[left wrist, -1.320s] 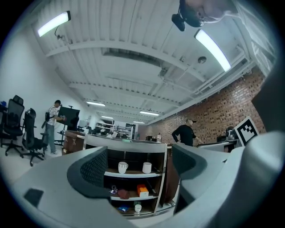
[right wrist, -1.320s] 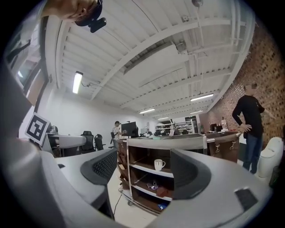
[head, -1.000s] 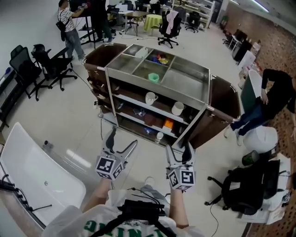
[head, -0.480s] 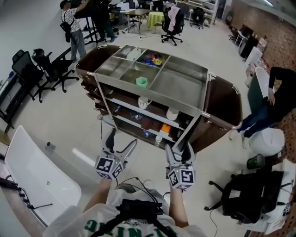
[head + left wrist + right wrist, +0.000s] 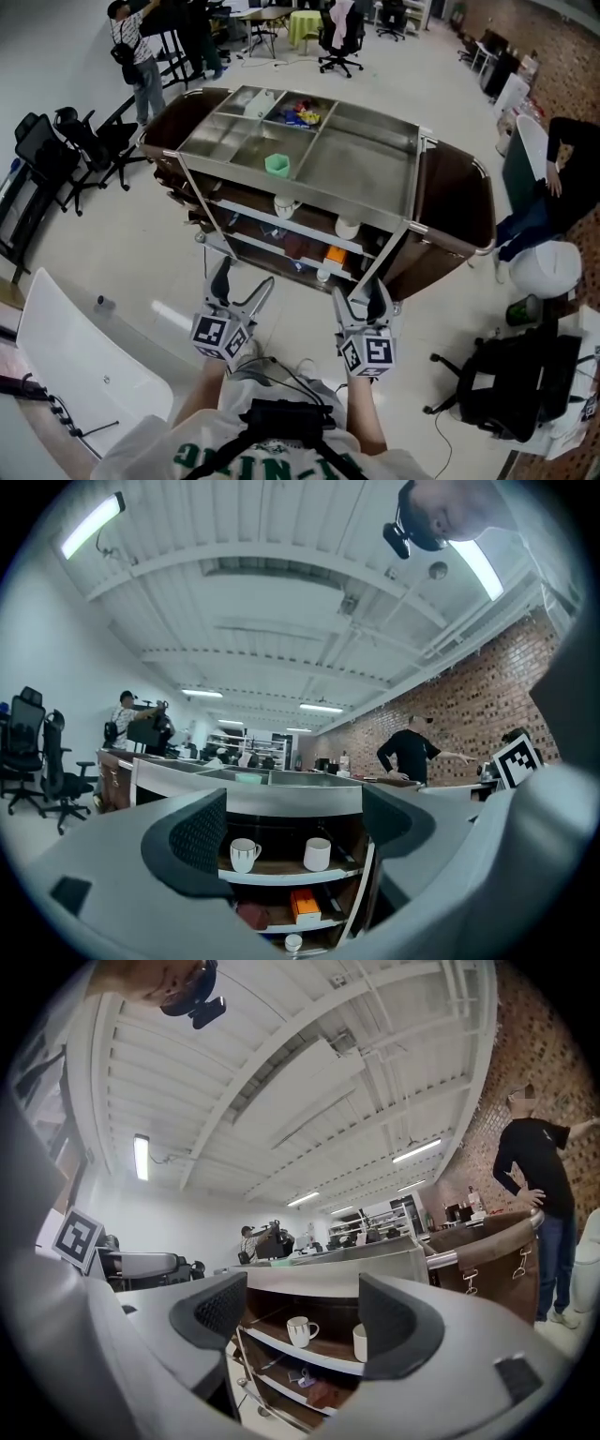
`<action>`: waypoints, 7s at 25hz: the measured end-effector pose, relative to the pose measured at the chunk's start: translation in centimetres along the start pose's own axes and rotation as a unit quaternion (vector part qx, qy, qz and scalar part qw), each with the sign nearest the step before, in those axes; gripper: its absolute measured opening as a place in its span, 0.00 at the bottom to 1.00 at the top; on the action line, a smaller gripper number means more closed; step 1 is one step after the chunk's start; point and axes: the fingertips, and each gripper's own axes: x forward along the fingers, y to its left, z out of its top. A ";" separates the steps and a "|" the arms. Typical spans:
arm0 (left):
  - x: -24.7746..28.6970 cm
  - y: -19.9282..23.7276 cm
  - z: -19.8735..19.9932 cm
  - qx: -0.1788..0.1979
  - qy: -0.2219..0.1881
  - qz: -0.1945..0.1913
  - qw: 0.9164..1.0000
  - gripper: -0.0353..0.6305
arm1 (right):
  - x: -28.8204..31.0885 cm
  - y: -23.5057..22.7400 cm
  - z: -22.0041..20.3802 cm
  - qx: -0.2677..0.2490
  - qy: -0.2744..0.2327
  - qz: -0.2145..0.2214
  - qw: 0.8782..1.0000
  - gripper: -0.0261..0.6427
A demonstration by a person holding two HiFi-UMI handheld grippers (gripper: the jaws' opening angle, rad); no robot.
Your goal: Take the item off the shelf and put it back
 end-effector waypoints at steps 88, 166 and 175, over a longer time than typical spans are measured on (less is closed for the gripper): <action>10.7 14.4 -24.7 0.013 0.034 -0.041 0.998 0.71 | 14.4 -15.3 -49.4 0.024 0.266 -0.204 0.942 0.72; -3.7 20.7 2.2 0.040 -0.039 0.063 0.996 0.67 | 14.9 15.7 -13.9 -0.028 0.185 0.052 0.981 0.73; -7.2 25.6 1.9 0.019 -0.014 0.124 0.992 0.67 | 23.8 19.7 -20.5 -0.015 0.222 0.042 0.974 0.73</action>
